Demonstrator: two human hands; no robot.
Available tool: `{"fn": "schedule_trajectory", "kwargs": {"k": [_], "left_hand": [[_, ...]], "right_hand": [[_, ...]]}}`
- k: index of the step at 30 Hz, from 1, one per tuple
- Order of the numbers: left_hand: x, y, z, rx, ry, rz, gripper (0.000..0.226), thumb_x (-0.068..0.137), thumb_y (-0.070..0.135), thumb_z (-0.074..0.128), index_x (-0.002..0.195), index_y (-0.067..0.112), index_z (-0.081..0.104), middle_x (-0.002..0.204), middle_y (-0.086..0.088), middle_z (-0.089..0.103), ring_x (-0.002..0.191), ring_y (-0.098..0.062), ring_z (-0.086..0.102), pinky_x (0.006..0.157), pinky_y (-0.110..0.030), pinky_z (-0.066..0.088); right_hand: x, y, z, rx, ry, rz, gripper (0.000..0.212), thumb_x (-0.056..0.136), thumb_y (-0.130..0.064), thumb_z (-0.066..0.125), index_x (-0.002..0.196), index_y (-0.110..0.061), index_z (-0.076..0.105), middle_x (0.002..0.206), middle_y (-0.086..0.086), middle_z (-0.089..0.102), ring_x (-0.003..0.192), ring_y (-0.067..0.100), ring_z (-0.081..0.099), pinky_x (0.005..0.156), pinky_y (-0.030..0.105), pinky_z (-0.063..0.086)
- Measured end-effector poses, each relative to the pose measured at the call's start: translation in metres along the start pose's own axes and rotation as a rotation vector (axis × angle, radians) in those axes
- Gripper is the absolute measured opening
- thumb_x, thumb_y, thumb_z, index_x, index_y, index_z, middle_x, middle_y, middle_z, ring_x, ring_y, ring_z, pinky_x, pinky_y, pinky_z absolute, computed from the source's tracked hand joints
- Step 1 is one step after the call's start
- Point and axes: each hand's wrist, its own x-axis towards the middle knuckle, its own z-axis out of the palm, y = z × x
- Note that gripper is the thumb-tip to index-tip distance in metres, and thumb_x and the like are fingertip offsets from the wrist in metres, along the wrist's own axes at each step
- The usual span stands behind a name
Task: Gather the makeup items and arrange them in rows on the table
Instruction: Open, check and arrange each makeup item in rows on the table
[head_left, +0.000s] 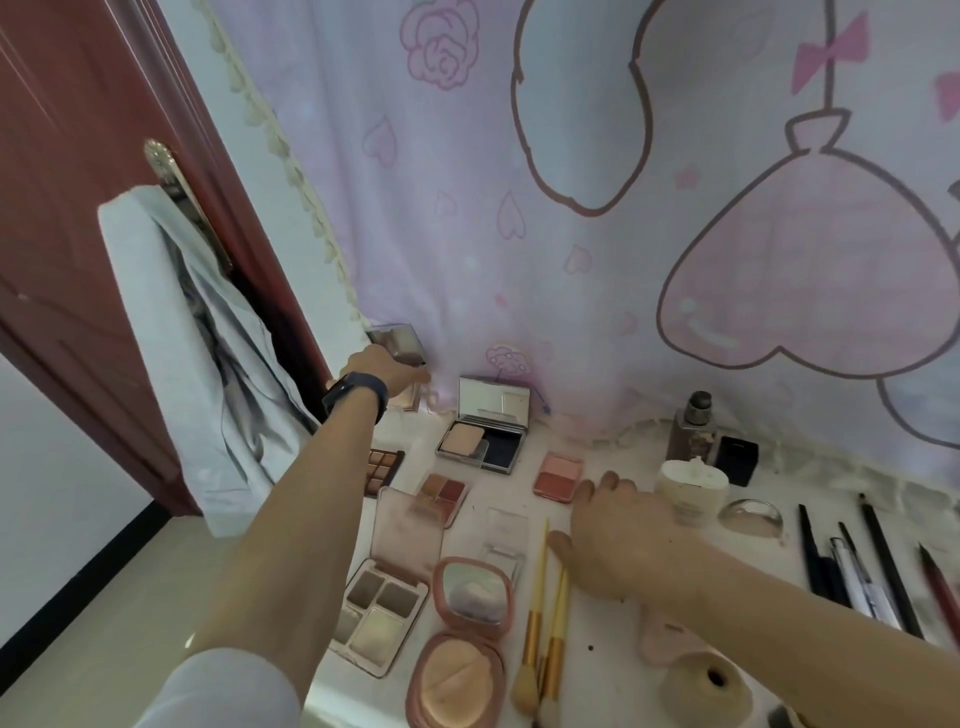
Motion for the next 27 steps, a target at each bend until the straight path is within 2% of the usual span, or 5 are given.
{"fn": "schedule_trajectory", "kwargs": {"k": [4, 8, 12, 20, 27], "left_hand": [[0.001, -0.002, 0.004, 0.099, -0.046, -0.015, 0.067, 0.064, 0.061, 0.081, 0.103, 0.009, 0.061, 0.098, -0.009, 0.064, 0.08, -0.025, 0.059, 0.069, -0.032, 0.051], [0.0, 0.0, 0.009, 0.214, -0.116, -0.006, 0.086, 0.069, 0.061, 0.079, 0.129, 0.006, 0.054, 0.124, -0.014, 0.061, 0.103, -0.031, 0.06, 0.081, -0.035, 0.052], [-0.001, -0.002, 0.014, 0.263, -0.117, -0.016, 0.076, 0.077, 0.059, 0.073, 0.131, 0.009, 0.055, 0.127, -0.012, 0.061, 0.097, -0.026, 0.055, 0.087, -0.034, 0.051], [-0.003, 0.005, 0.015, 0.344, -0.228, -0.004, 0.077, 0.085, 0.051, 0.07, 0.145, 0.009, 0.043, 0.143, -0.015, 0.05, 0.129, -0.036, 0.05, 0.103, -0.045, 0.045], [-0.002, 0.004, 0.011, 0.295, -0.242, -0.003, 0.08, 0.085, 0.053, 0.068, 0.147, 0.01, 0.041, 0.148, -0.013, 0.046, 0.133, -0.034, 0.046, 0.107, -0.044, 0.041]], "right_hand": [[0.001, 0.0, 0.003, 0.0, -0.005, 0.005, 0.07, 0.102, -0.058, 0.028, 0.145, -0.004, 0.036, 0.136, 0.021, 0.043, 0.118, 0.031, 0.048, 0.092, 0.041, 0.047], [0.001, -0.001, 0.002, -0.003, -0.041, 0.009, 0.07, 0.103, -0.057, 0.026, 0.145, -0.002, 0.036, 0.135, 0.021, 0.041, 0.118, 0.032, 0.045, 0.094, 0.045, 0.051], [0.004, -0.002, 0.001, -0.021, -0.06, 0.011, 0.071, 0.104, -0.056, 0.027, 0.147, 0.0, 0.035, 0.137, 0.023, 0.041, 0.119, 0.034, 0.044, 0.093, 0.043, 0.047], [0.004, 0.0, 0.002, 0.019, -0.061, 0.024, 0.077, 0.103, -0.058, 0.028, 0.154, -0.001, 0.023, 0.149, 0.024, 0.032, 0.131, 0.035, 0.039, 0.104, 0.045, 0.044], [0.003, -0.001, 0.001, 0.049, -0.063, 0.021, 0.079, 0.104, -0.057, 0.027, 0.157, 0.0, 0.017, 0.156, 0.025, 0.025, 0.137, 0.037, 0.034, 0.108, 0.047, 0.042]]}}
